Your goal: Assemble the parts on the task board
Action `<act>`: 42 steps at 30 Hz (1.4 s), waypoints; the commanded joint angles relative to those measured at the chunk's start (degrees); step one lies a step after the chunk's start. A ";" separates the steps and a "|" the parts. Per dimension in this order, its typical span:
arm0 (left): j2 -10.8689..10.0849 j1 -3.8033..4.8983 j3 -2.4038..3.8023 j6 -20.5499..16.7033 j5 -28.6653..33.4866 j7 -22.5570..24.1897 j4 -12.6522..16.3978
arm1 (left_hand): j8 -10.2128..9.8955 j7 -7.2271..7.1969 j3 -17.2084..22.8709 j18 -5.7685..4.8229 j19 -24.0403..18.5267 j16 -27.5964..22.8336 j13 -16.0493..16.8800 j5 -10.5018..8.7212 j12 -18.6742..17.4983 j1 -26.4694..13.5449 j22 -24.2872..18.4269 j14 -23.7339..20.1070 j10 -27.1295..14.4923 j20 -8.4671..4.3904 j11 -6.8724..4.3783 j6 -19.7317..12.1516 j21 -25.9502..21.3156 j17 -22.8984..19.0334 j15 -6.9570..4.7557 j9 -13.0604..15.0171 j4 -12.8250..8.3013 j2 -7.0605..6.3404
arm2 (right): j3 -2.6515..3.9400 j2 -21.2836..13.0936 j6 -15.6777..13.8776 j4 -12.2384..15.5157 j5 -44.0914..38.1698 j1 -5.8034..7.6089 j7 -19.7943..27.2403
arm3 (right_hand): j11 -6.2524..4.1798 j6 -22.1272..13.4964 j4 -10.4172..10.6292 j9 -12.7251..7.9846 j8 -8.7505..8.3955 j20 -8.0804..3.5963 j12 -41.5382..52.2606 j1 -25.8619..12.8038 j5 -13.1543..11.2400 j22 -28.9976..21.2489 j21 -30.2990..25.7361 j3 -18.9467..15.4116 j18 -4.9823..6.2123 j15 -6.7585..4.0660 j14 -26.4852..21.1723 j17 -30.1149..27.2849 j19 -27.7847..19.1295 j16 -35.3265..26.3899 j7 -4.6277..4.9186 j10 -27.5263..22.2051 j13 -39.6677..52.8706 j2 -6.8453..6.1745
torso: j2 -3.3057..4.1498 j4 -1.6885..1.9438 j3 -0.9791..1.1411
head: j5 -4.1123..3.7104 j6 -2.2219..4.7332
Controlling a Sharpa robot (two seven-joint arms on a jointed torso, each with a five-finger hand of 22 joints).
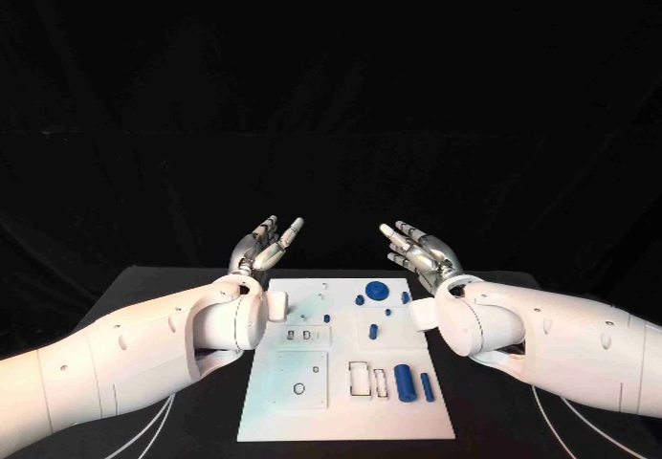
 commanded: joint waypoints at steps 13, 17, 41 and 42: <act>-6.97 0.29 0.08 5.84 -0.07 0.32 4.85 | 9.07 6.02 -0.49 4.11 28.34 10.77 3.36 0.14 10.02 11.48 6.30 42.02 43.05 1.37 4.27 38.62 13.49 4.69 1.99 3.94 -1.10 1.72 | -1.59 -0.89 4.95 -2.64 -31.83 3.35 -2.11 | -2.06 36.93 -14.60 2.66 6.31 0.17 8.82 15.27 0.44 5.86 13.92 4.57 4.77 -2.89 41.58 2.18 27.63 7.10 7.15 39.32 1.81 -1.67 | 1.85 -1.02 -0.06 | 0.08 -0.58; -7.81 0.47 0.09 6.13 -0.30 0.28 5.92 | 8.51 5.87 -1.07 3.37 30.39 10.11 2.97 0.14 9.08 12.37 6.27 44.65 45.06 1.38 3.72 40.31 14.37 4.71 1.29 3.42 -1.37 1.82 | -1.58 -1.25 4.60 -2.69 -33.95 3.90 -2.69 | -2.49 41.07 -15.84 2.53 5.75 0.07 7.72 15.02 0.56 5.60 14.19 5.68 5.03 -3.28 43.58 2.21 28.52 6.18 6.86 41.24 1.83 -1.95 | 2.30 -0.95 0.04 | 0.12 -0.54; -15.42 3.45 0.51 10.43 -3.30 -2.27 18.46 | 7.65 4.71 -2.58 6.49 40.33 10.60 3.40 0.15 7.11 15.91 7.72 54.42 53.01 0.76 1.66 46.38 20.41 7.62 -1.37 3.12 -3.35 1.67 | -1.32 -0.29 12.97 -5.53 -79.43 8.79 -21.54 | -8.25 53.44 -21.41 2.99 4.41 -9.02 2.31 12.44 5.23 15.01 34.03 10.95 5.28 -12.05 72.47 8.61 49.91 11.51 1.90 56.06 2.37 -8.54 | 9.26 0.41 0.19 | -1.12 0.37; -15.58 3.52 0.53 10.48 -3.41 -2.31 18.94 | 7.61 4.71 -2.59 6.51 40.48 10.56 3.40 0.15 7.06 15.95 7.77 54.42 53.04 0.72 1.65 46.41 20.53 7.65 -1.37 3.12 -3.37 1.66 | -1.32 -0.11 13.08 -5.62 -81.01 8.86 -22.25 | -8.44 53.69 -21.33 3.01 4.37 -9.41 2.17 12.23 5.26 15.67 35.12 11.01 5.25 -12.42 73.88 9.43 50.76 12.32 1.67 56.14 2.44 -8.74 | 9.50 0.45 0.21 | -1.16 0.41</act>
